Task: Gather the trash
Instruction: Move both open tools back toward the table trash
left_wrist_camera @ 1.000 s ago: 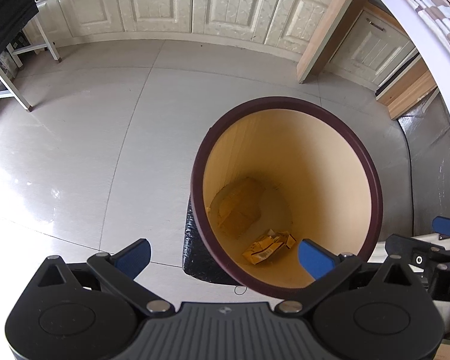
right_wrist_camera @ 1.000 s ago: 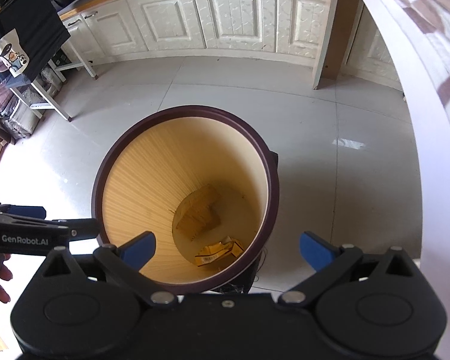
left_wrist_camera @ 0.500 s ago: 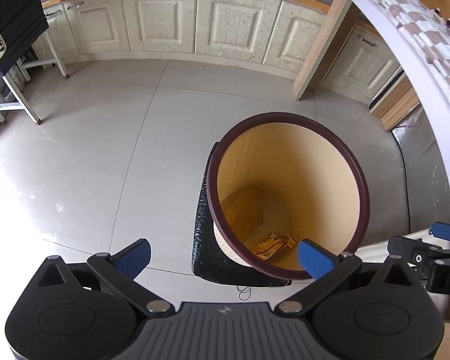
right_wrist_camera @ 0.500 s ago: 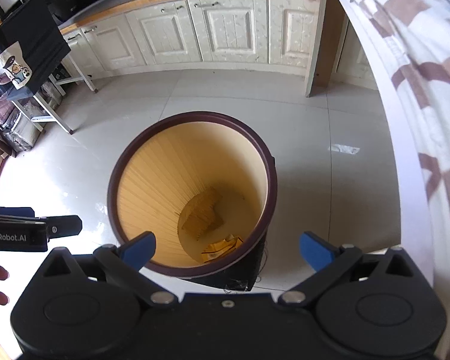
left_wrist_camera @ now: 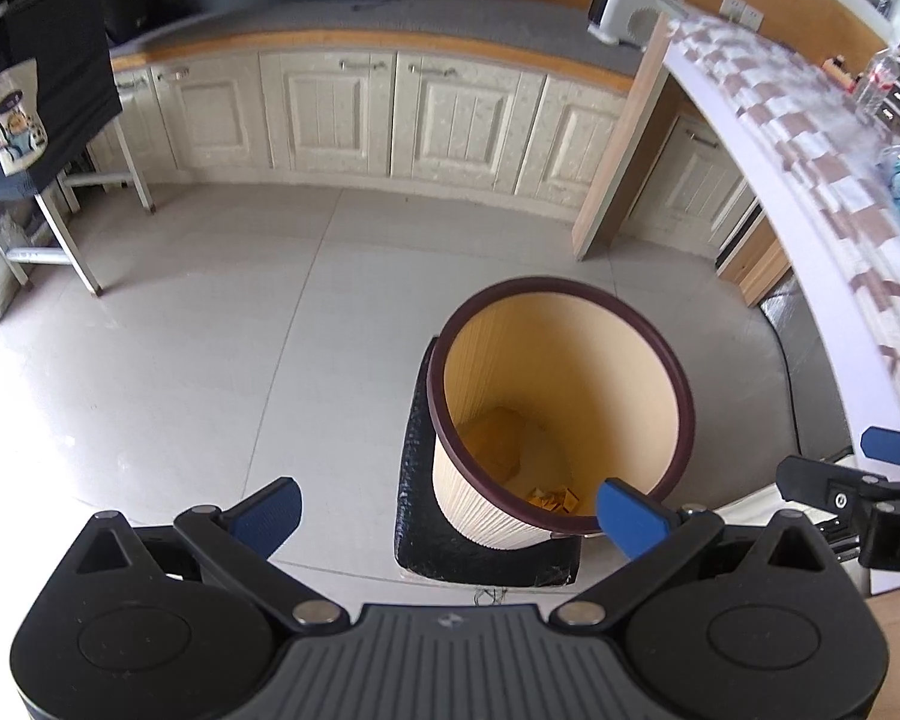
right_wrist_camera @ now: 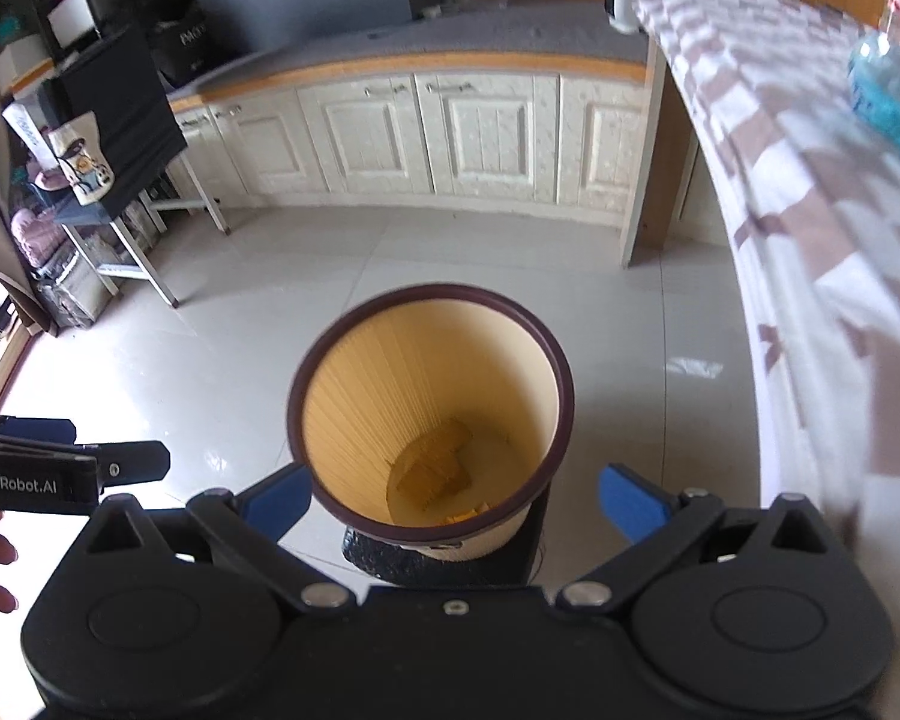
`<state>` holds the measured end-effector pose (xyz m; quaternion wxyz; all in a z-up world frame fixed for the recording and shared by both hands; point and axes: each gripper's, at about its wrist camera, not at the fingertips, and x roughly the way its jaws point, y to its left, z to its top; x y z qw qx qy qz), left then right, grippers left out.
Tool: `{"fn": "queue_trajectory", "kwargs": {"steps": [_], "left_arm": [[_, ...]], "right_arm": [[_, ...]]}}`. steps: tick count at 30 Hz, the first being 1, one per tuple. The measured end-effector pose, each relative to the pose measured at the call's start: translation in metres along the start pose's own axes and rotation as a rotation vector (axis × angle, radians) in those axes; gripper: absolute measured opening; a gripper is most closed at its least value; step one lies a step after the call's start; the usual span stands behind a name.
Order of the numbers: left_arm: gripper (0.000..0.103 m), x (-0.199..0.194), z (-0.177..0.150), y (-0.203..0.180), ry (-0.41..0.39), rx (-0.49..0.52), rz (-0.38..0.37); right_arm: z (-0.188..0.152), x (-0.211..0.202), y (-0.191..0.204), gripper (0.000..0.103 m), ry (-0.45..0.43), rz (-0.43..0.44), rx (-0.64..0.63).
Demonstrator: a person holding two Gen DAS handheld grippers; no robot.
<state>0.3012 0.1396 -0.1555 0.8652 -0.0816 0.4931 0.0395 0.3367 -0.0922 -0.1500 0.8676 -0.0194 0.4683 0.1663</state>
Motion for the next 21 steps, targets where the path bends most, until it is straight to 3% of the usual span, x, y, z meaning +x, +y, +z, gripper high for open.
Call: {"fn": "queue_trajectory", "kwargs": {"steps": [9,21], "left_arm": [[0.103,-0.065,-0.018,-0.007,-0.143,0.019,-0.012],[0.103,-0.159,-0.038,-0.052,-0.400,0.131,-0.104]], "right_arm": [[-0.008,-0.067,0.004,0.103,-0.139,0.011,-0.033],[-0.028,-0.168,-0.016,0.103,-0.362,0.006,-0.059]]}}
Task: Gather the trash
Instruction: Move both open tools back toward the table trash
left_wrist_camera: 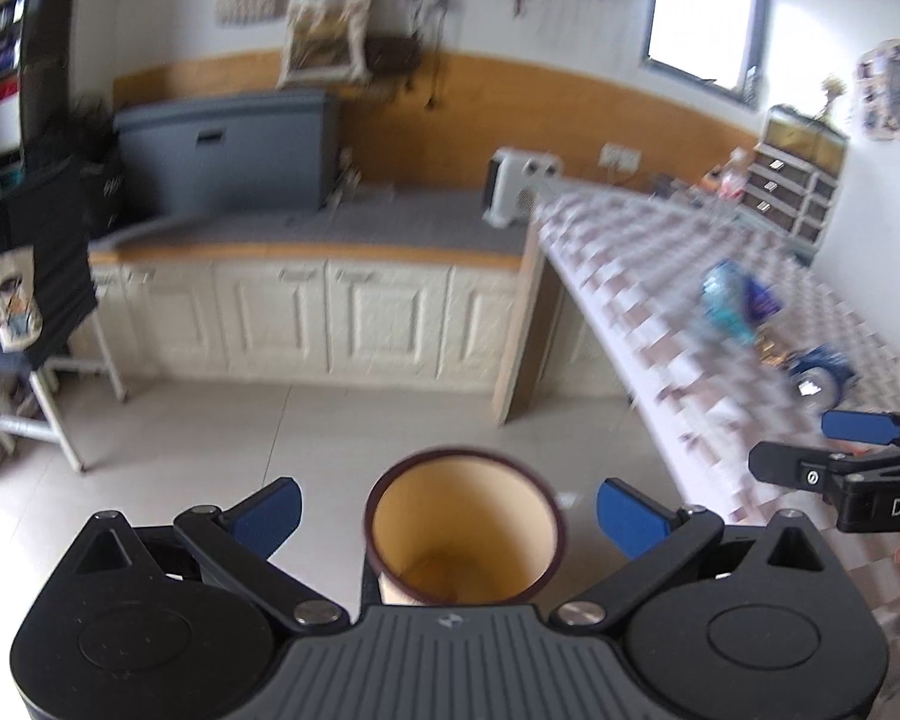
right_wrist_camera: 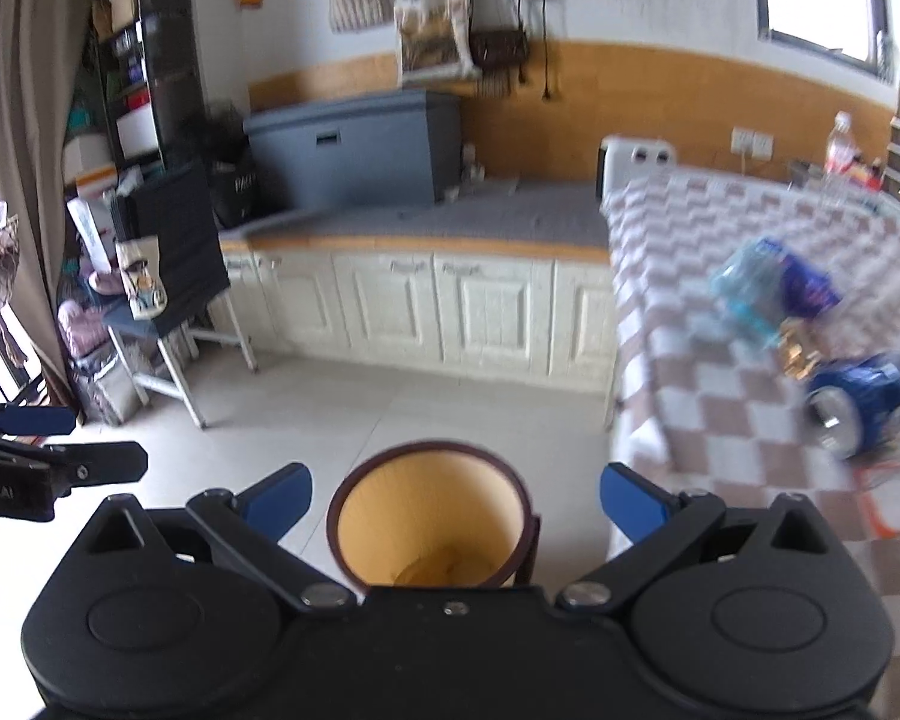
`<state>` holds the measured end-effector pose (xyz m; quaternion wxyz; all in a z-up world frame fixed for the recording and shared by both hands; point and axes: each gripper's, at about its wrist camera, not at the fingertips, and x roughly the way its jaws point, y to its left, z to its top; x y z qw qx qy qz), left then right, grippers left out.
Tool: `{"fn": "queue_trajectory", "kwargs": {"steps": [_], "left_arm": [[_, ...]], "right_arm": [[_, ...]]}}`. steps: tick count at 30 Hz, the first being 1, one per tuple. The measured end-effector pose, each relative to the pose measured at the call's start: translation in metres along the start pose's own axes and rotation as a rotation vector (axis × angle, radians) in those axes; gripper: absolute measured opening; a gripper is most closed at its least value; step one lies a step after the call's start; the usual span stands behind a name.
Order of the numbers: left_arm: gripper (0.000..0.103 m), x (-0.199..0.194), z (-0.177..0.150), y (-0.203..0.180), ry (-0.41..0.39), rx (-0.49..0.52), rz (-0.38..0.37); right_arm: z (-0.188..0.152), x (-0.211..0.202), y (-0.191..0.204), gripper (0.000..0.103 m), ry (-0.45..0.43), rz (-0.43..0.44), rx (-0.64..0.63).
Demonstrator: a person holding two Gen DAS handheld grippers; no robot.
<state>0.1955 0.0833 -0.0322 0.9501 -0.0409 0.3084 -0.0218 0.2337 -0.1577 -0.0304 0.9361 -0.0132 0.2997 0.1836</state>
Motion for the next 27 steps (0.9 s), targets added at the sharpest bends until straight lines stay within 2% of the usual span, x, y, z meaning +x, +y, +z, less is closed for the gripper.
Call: {"fn": "queue_trajectory", "kwargs": {"steps": [5,13,21,27], "left_arm": [[0.103,-0.027,0.006,-0.031,-0.095,0.047,-0.044],[0.103,-0.048,0.007,-0.081,-0.191,0.121,-0.116],[0.103,-0.045,0.003,-0.138,-0.206,0.196,-0.237],[0.103,-0.031,-0.007,-0.185,-0.188,0.255,-0.330]], "right_arm": [[-0.003,-0.045,-0.017,0.103,-0.098,-0.021,0.004],[-0.021,-0.107,-0.059,0.103,-0.245,-0.133,-0.017],[-0.053,-0.158,-0.112,0.103,-0.359,-0.297,-0.012],[-0.081,-0.180,-0.152,0.103,-0.391,-0.411,0.015]]}}
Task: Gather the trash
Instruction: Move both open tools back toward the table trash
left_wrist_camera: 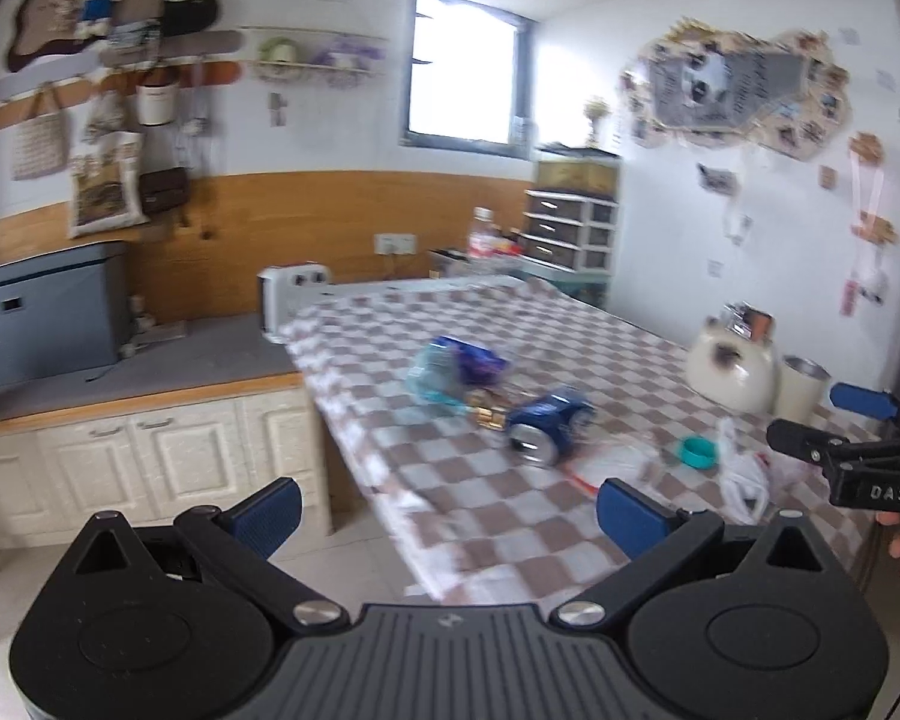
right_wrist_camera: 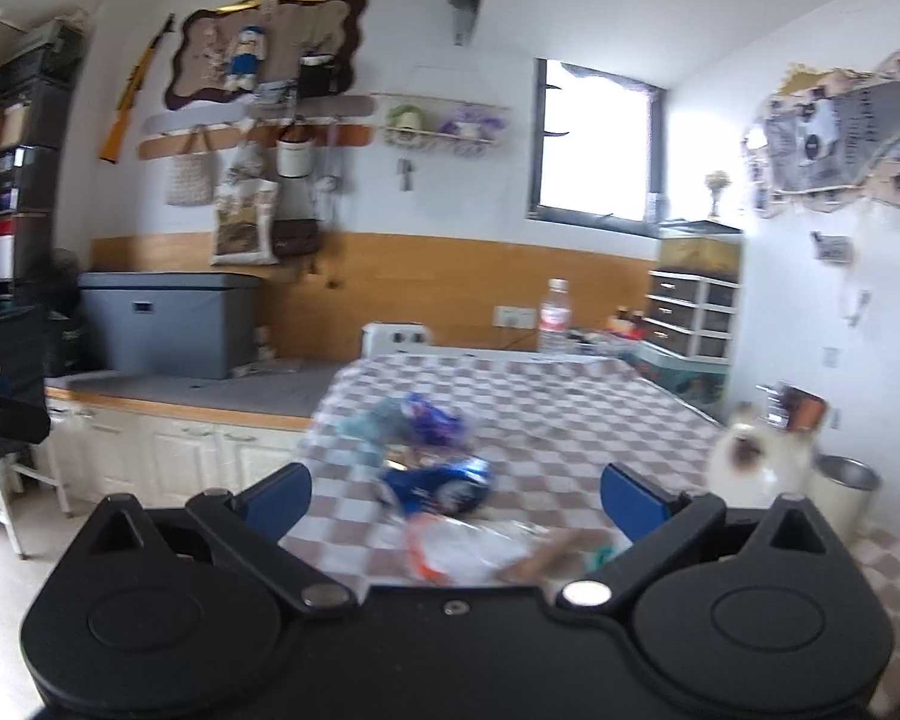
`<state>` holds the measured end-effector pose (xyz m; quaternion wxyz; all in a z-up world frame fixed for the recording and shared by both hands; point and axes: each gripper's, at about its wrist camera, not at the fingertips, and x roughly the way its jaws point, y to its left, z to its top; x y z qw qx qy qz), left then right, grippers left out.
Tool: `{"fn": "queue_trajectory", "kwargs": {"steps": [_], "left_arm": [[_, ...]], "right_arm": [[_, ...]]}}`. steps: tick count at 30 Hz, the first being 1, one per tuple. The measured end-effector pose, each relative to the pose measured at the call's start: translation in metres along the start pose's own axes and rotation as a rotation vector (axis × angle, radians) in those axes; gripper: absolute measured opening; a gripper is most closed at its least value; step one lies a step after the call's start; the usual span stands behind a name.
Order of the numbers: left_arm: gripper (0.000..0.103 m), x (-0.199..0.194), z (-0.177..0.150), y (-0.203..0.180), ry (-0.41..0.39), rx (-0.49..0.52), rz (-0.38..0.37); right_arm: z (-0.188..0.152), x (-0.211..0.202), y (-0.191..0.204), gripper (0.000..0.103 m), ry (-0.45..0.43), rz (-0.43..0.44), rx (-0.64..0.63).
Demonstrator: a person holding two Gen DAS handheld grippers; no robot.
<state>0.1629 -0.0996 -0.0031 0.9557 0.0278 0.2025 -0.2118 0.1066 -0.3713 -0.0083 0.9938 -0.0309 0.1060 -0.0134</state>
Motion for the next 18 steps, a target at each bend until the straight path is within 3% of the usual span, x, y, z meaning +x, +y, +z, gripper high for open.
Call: {"fn": "queue_trajectory", "kwargs": {"steps": [7,11,14,18], "left_arm": [[0.103,0.044,-0.010,-0.053,0.020,0.132,-0.166],[0.103,0.076,-0.014,-0.079,0.047,0.180,-0.207],[0.102,0.100,-0.018,-0.095,0.056,0.225,-0.193],[0.079,0.130,-0.019,-0.108,0.072,0.295,-0.164]], "right_arm": [[-0.038,-0.001,-0.048,0.103,0.029,-0.077,0.069],[-0.061,0.004,-0.069,0.103,0.060,-0.110,0.124],[-0.075,0.010,-0.080,0.103,0.079,-0.123,0.169],[-0.089,0.019,-0.092,0.103,0.099,-0.115,0.221]]}}
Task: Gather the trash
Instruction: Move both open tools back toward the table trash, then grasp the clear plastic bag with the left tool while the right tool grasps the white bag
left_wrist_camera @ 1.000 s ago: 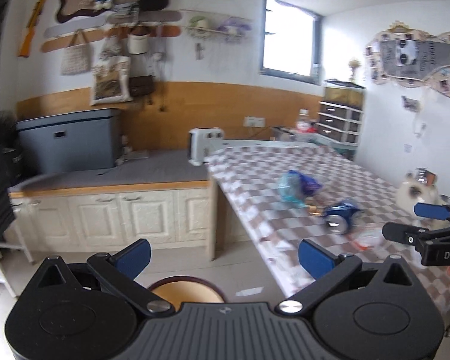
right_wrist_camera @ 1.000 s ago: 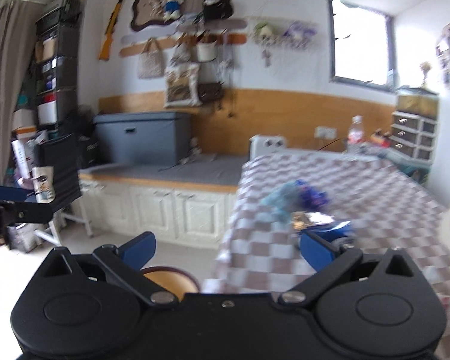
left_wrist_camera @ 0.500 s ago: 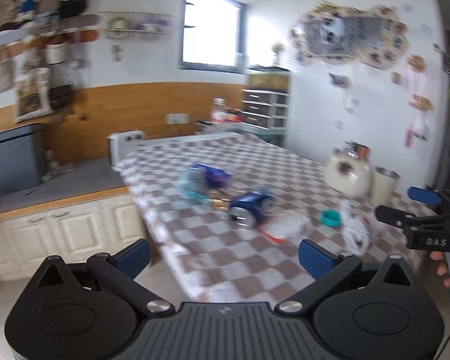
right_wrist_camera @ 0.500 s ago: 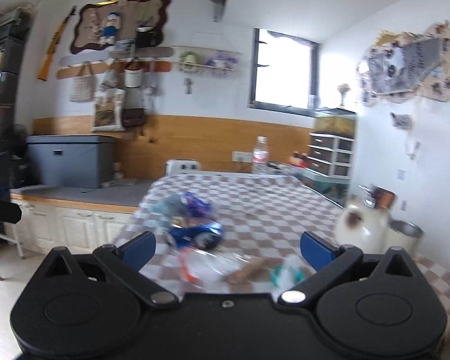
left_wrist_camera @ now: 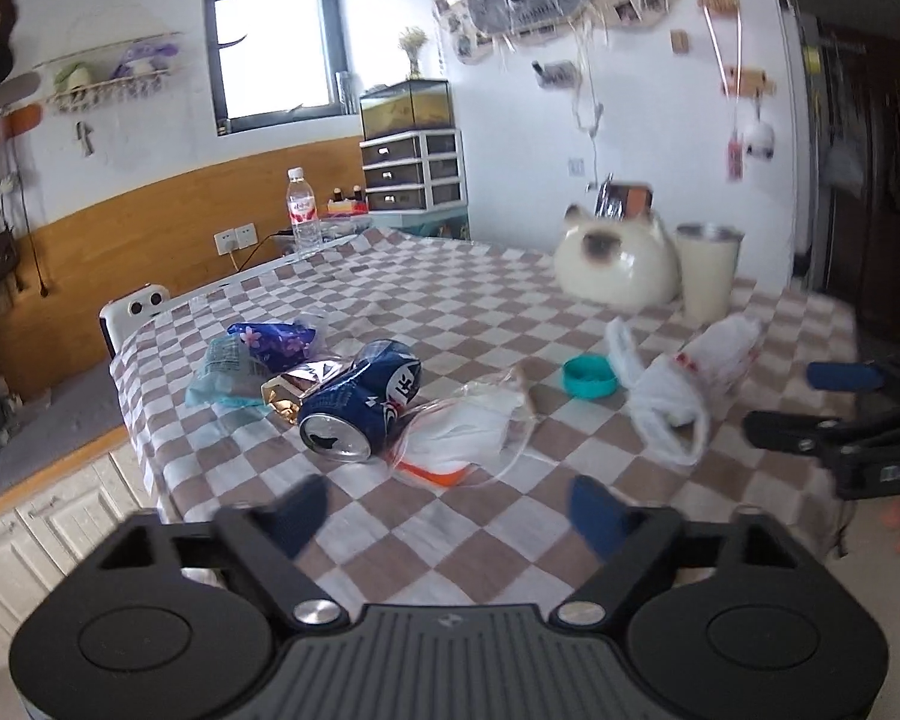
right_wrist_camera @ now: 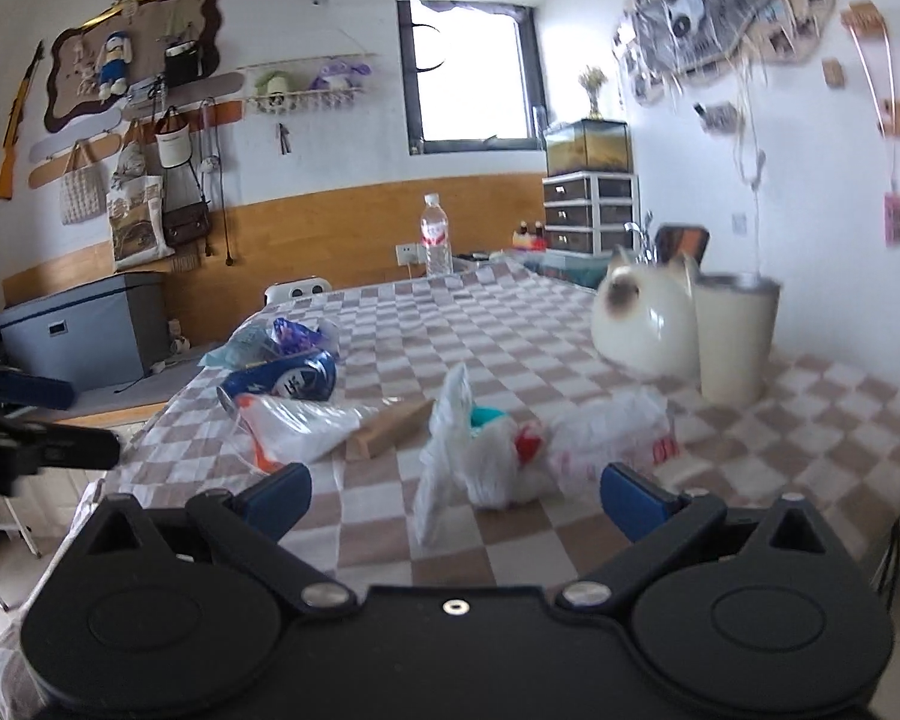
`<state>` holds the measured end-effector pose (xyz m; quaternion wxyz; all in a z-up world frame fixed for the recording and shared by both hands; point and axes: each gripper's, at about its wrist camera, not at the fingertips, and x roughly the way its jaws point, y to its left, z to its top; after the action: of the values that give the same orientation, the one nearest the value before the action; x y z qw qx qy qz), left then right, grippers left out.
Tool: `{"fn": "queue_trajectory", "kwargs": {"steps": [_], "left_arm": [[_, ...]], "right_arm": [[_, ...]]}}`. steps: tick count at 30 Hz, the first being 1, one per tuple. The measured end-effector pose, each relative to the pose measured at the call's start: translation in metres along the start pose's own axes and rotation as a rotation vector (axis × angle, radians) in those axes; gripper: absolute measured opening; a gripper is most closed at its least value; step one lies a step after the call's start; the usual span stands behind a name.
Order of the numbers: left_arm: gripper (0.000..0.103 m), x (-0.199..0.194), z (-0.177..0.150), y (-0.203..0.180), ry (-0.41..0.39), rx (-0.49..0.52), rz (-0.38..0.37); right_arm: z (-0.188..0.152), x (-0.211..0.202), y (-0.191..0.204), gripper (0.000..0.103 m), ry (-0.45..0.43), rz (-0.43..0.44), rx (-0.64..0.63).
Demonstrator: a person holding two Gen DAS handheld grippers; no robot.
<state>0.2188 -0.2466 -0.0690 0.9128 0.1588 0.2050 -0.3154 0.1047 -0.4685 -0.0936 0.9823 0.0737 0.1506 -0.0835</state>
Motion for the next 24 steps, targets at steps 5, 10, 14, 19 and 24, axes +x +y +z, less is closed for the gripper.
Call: {"fn": "queue_trajectory", "kwargs": {"steps": [5,10,14,19,24], "left_arm": [[0.057,0.037,0.005,-0.003,0.019,0.110,0.037],[0.039,0.070,0.013,-0.003,0.035,0.157,0.042],[0.030,0.090,0.017,-0.005,0.040,0.195,0.032],[0.029,0.108,0.019,-0.007,0.046,0.233,0.023],[0.020,0.117,0.021,-0.008,0.040,0.255,0.016]], "right_arm": [[-0.005,0.014,-0.012,0.100,-0.001,-0.015,0.069],[0.003,0.032,-0.015,0.076,0.001,0.016,0.135],[0.009,0.049,-0.008,0.070,0.008,0.013,0.121],[0.009,0.066,0.003,0.070,0.025,-0.038,0.059],[0.010,0.081,0.011,0.070,0.048,-0.070,-0.004]]}}
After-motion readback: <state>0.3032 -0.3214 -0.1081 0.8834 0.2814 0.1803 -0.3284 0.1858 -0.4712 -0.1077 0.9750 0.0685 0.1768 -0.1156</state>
